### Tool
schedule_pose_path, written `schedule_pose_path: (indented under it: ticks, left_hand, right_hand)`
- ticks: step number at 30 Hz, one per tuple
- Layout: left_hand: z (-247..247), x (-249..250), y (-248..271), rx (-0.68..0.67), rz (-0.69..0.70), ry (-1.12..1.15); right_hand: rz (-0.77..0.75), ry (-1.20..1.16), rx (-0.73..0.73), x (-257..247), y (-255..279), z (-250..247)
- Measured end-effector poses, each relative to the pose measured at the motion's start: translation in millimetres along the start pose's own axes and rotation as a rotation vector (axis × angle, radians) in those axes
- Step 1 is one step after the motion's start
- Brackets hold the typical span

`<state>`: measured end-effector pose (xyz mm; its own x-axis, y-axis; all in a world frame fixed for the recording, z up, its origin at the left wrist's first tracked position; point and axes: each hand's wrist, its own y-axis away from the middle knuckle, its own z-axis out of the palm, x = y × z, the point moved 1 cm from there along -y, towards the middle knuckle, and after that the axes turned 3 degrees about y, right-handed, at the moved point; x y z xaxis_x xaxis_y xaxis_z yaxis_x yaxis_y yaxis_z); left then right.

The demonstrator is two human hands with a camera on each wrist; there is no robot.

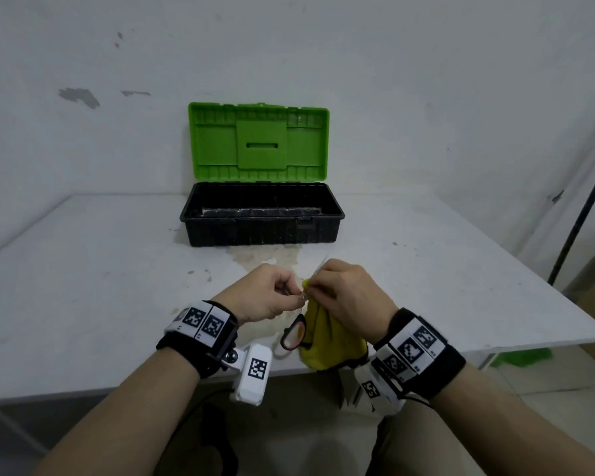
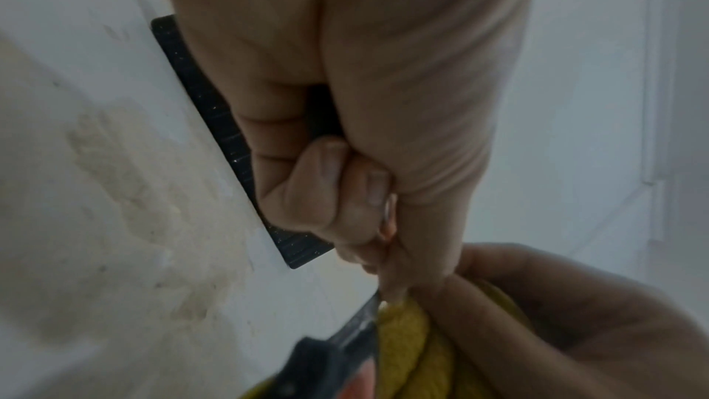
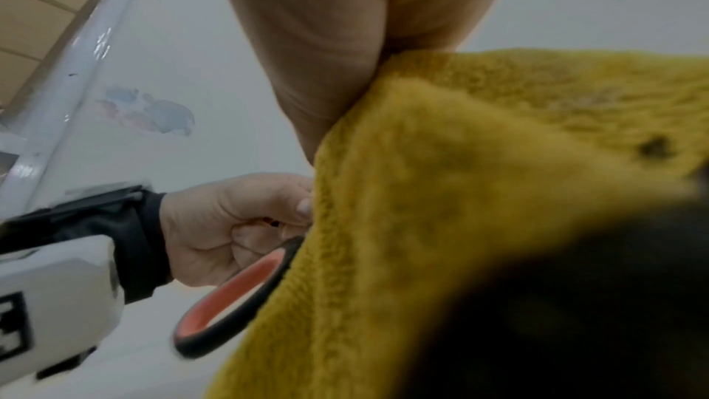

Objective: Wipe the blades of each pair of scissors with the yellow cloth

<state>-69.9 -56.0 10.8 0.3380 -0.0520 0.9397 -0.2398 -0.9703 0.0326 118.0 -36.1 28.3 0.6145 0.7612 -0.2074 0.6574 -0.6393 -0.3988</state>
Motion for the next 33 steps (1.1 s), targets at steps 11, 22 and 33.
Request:
schedule_pose_path:
  ticks: [11,22,33]
  left_hand:
    - [-2,3,0,0.009,-0.018,0.128]
    - [5,2,-2,-0.010,-0.019,0.065]
    - [9,1,-2,-0.049,-0.034,0.095]
  right_hand:
    - [-0.033,-0.040,0.131,-4,16,-9]
    - [0.434,-0.224,0.230,28,0,-22]
    - [0.301,-0.105,0.166,16,1,-13]
